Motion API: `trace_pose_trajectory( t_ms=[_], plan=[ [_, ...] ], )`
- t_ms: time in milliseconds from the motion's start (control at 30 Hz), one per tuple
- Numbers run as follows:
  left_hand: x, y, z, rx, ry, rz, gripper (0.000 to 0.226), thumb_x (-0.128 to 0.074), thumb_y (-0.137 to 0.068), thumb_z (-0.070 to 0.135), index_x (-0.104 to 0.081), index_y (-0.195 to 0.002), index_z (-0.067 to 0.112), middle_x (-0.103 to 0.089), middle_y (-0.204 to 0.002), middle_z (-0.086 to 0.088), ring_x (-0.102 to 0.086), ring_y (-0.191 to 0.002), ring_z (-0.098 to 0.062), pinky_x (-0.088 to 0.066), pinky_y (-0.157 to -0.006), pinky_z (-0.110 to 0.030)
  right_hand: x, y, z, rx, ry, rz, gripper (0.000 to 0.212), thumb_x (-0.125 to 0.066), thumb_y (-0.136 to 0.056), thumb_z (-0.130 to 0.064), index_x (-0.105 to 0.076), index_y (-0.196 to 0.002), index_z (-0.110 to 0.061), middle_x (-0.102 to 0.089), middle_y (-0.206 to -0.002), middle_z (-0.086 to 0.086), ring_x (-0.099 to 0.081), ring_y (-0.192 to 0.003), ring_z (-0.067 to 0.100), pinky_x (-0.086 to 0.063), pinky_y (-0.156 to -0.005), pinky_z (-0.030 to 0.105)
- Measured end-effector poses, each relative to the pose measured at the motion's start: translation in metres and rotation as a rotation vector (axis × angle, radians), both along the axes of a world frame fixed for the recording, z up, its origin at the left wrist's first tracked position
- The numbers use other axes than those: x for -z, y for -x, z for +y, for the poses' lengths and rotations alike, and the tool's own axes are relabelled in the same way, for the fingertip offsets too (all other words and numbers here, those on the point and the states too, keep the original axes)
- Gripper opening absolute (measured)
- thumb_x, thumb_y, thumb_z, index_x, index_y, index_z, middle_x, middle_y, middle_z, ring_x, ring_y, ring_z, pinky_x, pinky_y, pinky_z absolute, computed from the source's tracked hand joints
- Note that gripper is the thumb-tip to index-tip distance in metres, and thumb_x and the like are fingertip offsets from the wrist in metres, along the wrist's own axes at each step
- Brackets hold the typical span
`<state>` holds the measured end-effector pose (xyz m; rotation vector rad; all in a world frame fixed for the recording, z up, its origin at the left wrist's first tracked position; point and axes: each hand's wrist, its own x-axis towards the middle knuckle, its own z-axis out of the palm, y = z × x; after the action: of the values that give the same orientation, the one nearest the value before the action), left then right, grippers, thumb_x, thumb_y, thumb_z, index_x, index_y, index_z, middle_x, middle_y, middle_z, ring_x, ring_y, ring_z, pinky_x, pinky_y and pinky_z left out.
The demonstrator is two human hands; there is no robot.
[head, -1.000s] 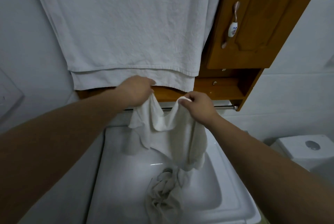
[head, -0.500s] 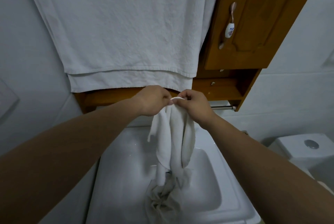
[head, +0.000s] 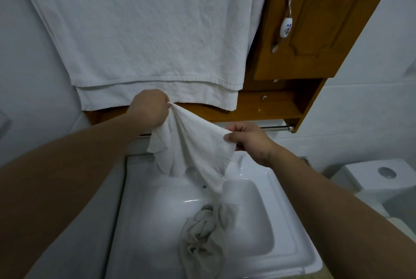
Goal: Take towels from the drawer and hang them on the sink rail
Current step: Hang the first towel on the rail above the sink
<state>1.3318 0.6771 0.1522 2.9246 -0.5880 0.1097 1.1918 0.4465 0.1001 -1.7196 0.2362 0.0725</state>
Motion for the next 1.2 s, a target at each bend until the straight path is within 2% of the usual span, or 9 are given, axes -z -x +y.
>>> trace_pose_trajectory(
  t_ms=[133,300,467,633,733,833,1033,1133,1200],
  plan=[
    [-0.001,-0.005,0.008,0.010,-0.028,0.024,0.032,-0.045,-0.101,0.031,-0.071,-0.110,0.014,-0.067,-0.113,-0.010,-0.059,-0.102,-0.028,-0.044,-0.083,-0.035,0.006,-0.001,-0.004,0.096,0.014,-0.017,0.008,-0.066,-0.091,-0.008,-0.071,-0.085,-0.010,-0.062,-0.065,-0.003,-0.051,-0.060,0.014,-0.050,-0.065,0.030],
    [0.003,-0.004,-0.005,0.015,-0.049,0.104,0.032,-0.048,-0.099,0.032,-0.070,-0.109,0.010,-0.068,-0.112,-0.010,-0.060,-0.100,-0.028,-0.045,-0.083,-0.034,0.011,-0.015,-0.002,0.347,0.072,-0.097,0.007,-0.070,-0.090,-0.018,-0.071,-0.084,-0.019,-0.070,-0.086,0.000,-0.065,-0.083,0.021,-0.055,-0.075,0.034],
    [-0.008,-0.002,-0.003,-0.121,0.242,0.239,0.031,-0.053,-0.099,0.020,-0.064,-0.125,0.006,-0.060,-0.128,-0.013,-0.057,-0.116,-0.030,-0.047,-0.093,-0.035,0.010,-0.021,-0.011,0.621,0.227,-0.161,0.009,-0.064,-0.091,-0.024,-0.068,-0.084,-0.020,-0.067,-0.080,0.001,-0.063,-0.076,0.021,-0.054,-0.073,0.041],
    [-0.007,0.008,-0.015,-0.211,0.583,0.466,0.020,-0.051,-0.098,0.007,-0.068,-0.106,-0.001,-0.065,-0.103,-0.019,-0.064,-0.091,-0.030,-0.055,-0.085,-0.040,0.008,-0.021,0.017,0.336,0.364,-0.254,0.011,-0.064,-0.093,-0.034,-0.071,-0.092,-0.026,-0.069,-0.081,-0.009,-0.068,-0.077,0.017,-0.059,-0.075,0.048],
    [-0.005,0.015,-0.036,-0.319,0.862,0.686,0.017,-0.059,-0.095,0.011,-0.065,-0.107,0.001,-0.061,-0.085,-0.015,-0.061,-0.058,-0.018,-0.054,-0.051,-0.027,0.004,-0.024,0.041,0.223,0.434,-0.327,0.005,-0.066,-0.091,-0.031,-0.070,-0.094,-0.032,-0.062,-0.075,-0.014,-0.066,-0.075,0.014,-0.059,-0.073,0.043],
    [-0.004,0.017,-0.050,-0.379,0.966,0.758,0.017,-0.062,-0.093,0.014,-0.064,-0.106,0.002,-0.063,-0.080,-0.014,-0.059,-0.042,-0.012,-0.048,-0.041,-0.019,-0.001,-0.020,0.054,0.153,0.464,-0.401,0.012,-0.066,-0.092,-0.024,-0.068,-0.096,-0.036,-0.057,-0.066,-0.014,-0.064,-0.067,0.013,-0.055,-0.065,0.032],
    [-0.006,0.015,-0.047,-0.476,1.076,0.767,0.019,-0.061,-0.093,0.008,-0.067,-0.111,0.003,-0.060,-0.077,-0.010,-0.053,-0.050,-0.010,-0.049,-0.041,-0.018,0.003,-0.006,0.066,0.104,0.673,-0.414,0.020,-0.055,-0.095,-0.017,-0.074,-0.101,-0.019,-0.061,-0.076,-0.013,-0.055,-0.068,0.005,-0.036,-0.059,0.015],
    [-0.007,0.018,-0.048,-0.481,1.092,0.790,0.019,-0.061,-0.094,0.008,-0.067,-0.111,0.002,-0.058,-0.077,-0.010,-0.052,-0.052,-0.011,-0.049,-0.041,-0.017,0.006,-0.004,0.071,0.143,0.642,-0.322,0.016,-0.061,-0.093,-0.032,-0.073,-0.094,-0.021,-0.063,-0.076,-0.011,-0.057,-0.070,0.007,-0.039,-0.061,0.023],
    [-0.009,0.020,-0.050,-0.479,1.104,0.799,0.018,-0.062,-0.094,0.008,-0.067,-0.110,0.002,-0.059,-0.078,-0.010,-0.052,-0.053,-0.011,-0.048,-0.041,-0.017,0.009,-0.004,0.074,0.158,0.636,-0.263,0.028,-0.068,-0.086,-0.049,-0.072,-0.095,-0.023,-0.064,-0.080,-0.012,-0.059,-0.074,0.006,-0.040,-0.064,0.024]
  ],
)
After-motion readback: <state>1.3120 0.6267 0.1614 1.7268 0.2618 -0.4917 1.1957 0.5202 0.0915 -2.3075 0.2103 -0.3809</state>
